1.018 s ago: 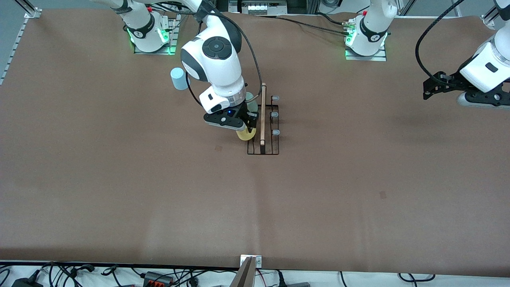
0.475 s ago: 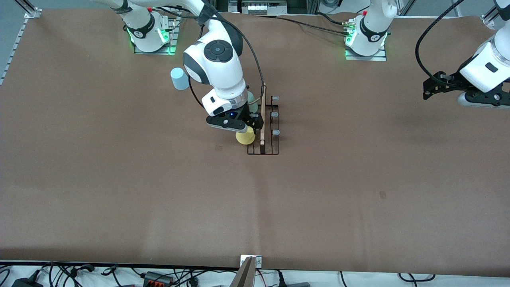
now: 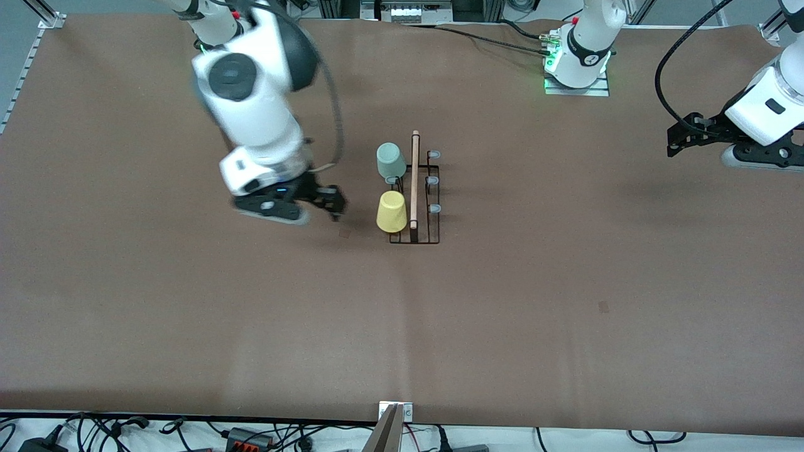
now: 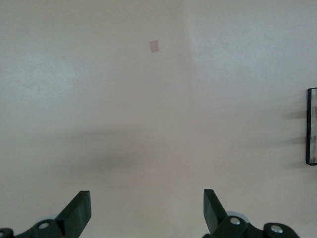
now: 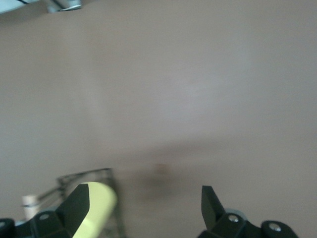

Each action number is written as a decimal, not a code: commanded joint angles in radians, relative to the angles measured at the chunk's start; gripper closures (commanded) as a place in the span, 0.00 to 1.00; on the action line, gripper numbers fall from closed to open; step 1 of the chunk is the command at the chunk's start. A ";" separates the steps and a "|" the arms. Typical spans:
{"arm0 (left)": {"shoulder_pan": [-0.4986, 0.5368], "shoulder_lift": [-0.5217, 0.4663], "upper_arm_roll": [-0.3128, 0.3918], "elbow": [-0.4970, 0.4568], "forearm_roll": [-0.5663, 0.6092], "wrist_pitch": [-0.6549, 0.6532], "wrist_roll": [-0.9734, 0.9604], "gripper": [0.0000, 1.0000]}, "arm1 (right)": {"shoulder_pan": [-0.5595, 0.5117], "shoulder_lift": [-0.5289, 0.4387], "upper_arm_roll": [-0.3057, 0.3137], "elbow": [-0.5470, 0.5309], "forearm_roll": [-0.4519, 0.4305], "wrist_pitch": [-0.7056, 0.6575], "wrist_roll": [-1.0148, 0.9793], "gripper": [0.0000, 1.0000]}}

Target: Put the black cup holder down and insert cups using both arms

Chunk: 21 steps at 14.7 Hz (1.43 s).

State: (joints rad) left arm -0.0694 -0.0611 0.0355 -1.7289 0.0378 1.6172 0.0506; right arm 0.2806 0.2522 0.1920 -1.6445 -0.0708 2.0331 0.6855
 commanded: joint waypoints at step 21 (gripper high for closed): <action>0.000 0.009 0.003 0.028 0.008 -0.022 0.018 0.00 | -0.386 -0.217 -0.191 0.043 0.077 -0.473 -0.676 0.00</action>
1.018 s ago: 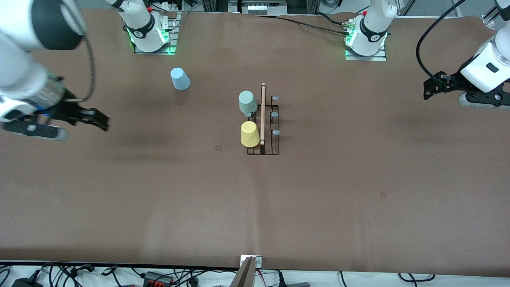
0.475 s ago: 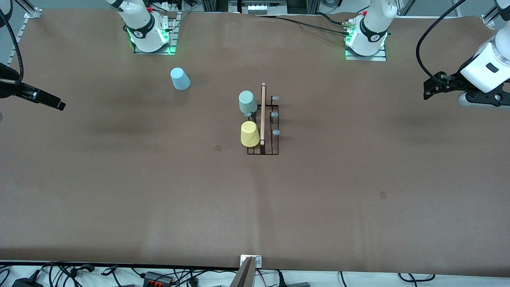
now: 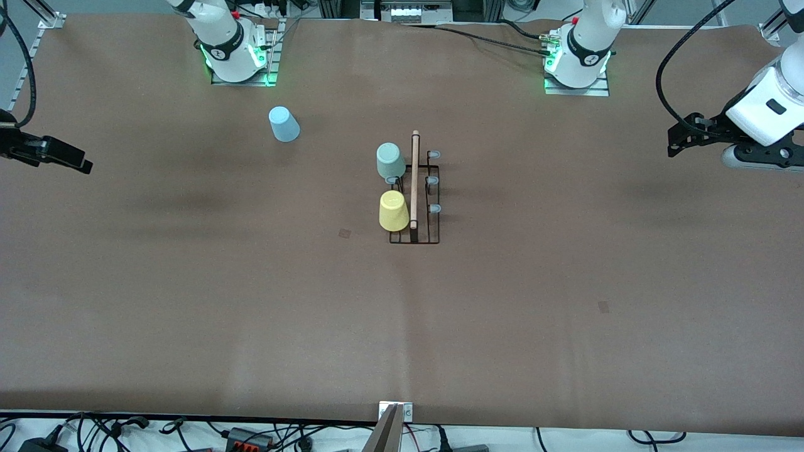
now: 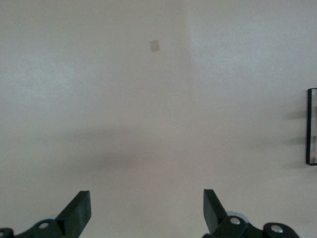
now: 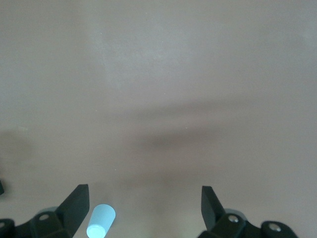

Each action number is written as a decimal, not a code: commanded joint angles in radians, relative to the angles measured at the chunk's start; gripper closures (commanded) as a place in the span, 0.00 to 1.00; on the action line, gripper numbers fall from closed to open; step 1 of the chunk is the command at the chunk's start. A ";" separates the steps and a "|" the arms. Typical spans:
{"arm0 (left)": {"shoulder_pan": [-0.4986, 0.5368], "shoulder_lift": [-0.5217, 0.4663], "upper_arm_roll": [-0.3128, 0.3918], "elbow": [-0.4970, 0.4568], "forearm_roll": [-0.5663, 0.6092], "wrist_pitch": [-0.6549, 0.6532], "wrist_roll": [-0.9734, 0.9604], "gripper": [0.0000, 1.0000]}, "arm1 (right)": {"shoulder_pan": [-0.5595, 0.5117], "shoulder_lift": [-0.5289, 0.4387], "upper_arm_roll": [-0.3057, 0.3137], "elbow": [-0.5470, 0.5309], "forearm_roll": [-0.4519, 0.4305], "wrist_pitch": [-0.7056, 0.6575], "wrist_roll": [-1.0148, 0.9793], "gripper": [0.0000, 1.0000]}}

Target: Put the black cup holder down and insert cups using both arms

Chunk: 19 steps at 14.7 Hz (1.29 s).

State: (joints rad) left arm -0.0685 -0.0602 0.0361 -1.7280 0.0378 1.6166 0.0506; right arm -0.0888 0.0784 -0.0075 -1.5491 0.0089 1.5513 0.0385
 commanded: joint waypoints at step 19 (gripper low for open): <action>0.001 0.008 0.002 0.025 0.008 -0.021 0.022 0.00 | -0.006 -0.026 0.024 -0.014 -0.011 0.013 -0.031 0.00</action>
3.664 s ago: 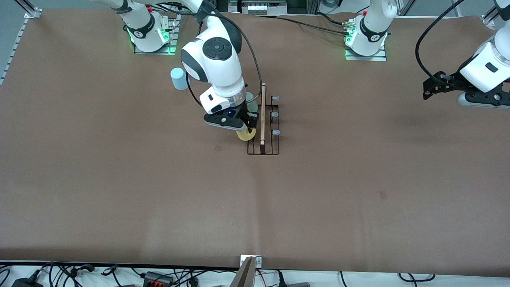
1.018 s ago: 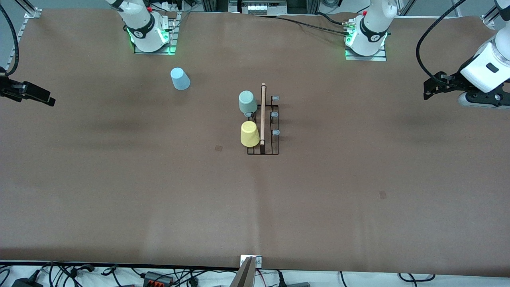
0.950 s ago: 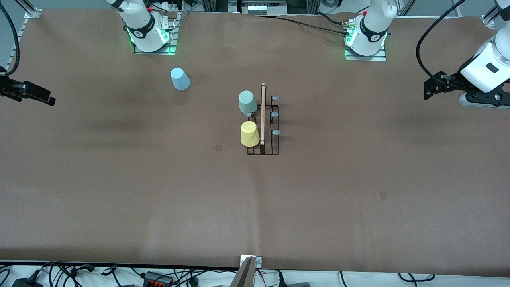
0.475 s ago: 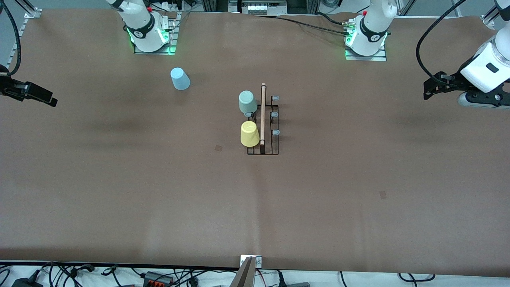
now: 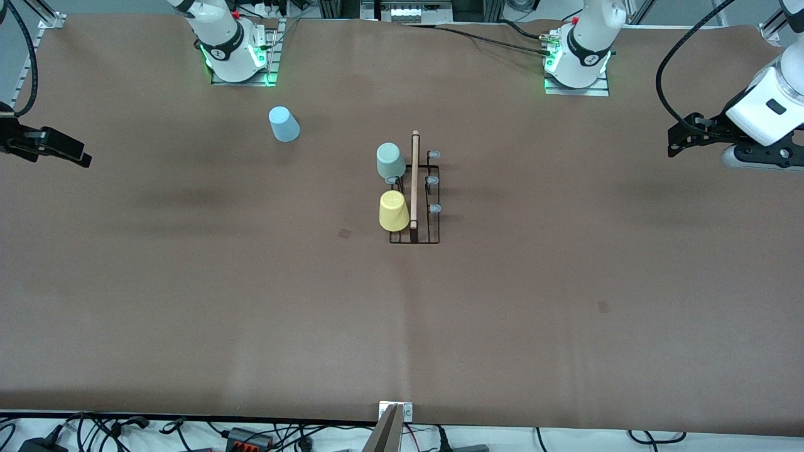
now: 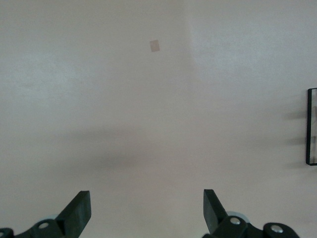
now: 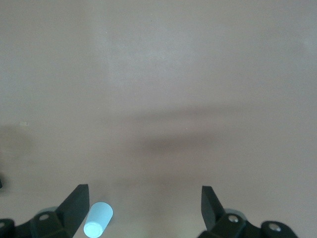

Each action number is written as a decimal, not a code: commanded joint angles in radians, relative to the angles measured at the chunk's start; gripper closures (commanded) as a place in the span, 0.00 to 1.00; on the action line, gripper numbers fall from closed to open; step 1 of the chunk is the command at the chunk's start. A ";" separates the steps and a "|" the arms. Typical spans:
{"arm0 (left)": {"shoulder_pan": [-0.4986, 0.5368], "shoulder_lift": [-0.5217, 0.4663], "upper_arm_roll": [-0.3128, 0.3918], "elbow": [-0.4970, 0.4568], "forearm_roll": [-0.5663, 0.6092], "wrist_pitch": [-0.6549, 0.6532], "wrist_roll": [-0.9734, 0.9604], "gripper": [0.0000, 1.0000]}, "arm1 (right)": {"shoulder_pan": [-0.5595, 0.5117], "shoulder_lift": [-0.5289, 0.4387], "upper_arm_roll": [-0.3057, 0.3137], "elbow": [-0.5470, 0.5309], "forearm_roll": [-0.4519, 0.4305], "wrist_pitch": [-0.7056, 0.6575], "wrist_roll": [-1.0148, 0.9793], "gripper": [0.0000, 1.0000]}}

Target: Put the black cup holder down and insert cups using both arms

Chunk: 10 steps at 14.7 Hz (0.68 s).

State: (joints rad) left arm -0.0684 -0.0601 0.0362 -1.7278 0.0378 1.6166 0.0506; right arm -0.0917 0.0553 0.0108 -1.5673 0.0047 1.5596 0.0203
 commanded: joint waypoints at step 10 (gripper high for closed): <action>0.001 0.008 0.002 0.025 0.008 -0.021 0.021 0.00 | -0.010 0.008 0.003 0.013 0.001 0.005 -0.026 0.00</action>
